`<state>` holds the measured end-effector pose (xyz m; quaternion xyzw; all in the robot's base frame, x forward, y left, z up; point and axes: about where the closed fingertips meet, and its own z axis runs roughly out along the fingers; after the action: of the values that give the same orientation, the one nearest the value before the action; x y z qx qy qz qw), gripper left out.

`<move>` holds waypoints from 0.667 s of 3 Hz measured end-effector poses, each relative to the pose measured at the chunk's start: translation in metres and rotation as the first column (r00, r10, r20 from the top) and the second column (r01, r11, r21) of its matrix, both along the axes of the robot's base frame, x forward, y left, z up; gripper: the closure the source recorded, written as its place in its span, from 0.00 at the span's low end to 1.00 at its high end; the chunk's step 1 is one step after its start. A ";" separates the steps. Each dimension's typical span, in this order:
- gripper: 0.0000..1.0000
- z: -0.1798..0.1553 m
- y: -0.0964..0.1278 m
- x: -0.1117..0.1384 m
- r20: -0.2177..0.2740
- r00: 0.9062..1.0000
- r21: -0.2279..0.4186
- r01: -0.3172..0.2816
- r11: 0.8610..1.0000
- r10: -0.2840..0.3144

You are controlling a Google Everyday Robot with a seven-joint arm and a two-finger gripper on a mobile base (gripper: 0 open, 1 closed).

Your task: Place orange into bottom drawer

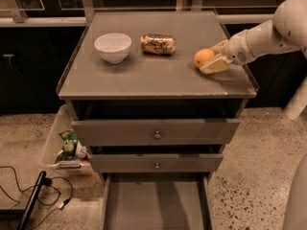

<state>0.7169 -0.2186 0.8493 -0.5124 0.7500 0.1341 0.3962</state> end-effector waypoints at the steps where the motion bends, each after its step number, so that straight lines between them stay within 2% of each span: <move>1: 1.00 0.004 0.006 -0.005 0.012 1.000 -0.013 -0.020 1.000 0.020; 2: 1.00 0.019 0.009 -0.030 0.040 0.998 0.001 -0.059 0.998 0.059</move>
Offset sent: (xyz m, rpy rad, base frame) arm -0.0685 0.0069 0.0414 0.0219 -0.0800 0.0989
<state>0.6873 -0.2094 0.8684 -0.5362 0.7265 0.1365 0.4075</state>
